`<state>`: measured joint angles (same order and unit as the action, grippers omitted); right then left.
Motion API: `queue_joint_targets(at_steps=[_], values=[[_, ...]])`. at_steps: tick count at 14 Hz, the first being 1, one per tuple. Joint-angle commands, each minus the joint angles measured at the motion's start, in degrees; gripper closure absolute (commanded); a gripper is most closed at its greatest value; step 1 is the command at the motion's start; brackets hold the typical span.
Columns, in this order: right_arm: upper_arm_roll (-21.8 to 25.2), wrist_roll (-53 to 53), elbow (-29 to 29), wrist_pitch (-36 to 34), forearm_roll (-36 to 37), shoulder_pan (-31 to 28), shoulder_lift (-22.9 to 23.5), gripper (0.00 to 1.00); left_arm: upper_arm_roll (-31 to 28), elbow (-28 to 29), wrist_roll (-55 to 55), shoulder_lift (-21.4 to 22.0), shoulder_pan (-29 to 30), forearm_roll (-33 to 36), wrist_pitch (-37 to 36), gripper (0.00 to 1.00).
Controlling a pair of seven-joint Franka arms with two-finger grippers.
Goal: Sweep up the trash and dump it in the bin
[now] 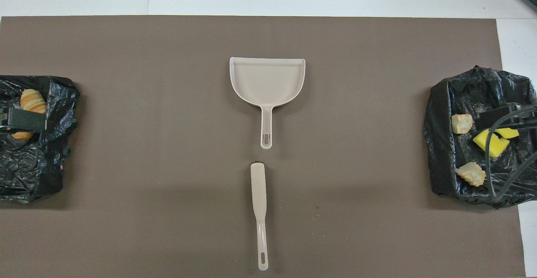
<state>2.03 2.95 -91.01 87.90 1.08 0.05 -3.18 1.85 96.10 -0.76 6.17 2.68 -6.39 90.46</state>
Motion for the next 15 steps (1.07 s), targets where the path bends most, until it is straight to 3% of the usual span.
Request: queue_joint_targets(at_steps=[1, 6, 15], values=[[0.1, -0.9, 0.7, -1.0, -1.0, 0.0, 0.3, 0.0, -0.2, -0.4, 0.4, 0.2, 0.0, -0.2, -0.9, 0.0], [0.1, -0.8, 0.7, -0.9, -1.0, 0.0, 0.3, 0.0, -0.2, -2.1, -2.0, 0.1, 0.0, 3.0, -3.4, 0.0], [0.1, -0.8, 0.7, -0.9, -1.0, -0.1, 0.3, 0.0, -0.6, -2.2, -2.8, 1.2, 0.6, 0.5, -5.3, 0.0]])
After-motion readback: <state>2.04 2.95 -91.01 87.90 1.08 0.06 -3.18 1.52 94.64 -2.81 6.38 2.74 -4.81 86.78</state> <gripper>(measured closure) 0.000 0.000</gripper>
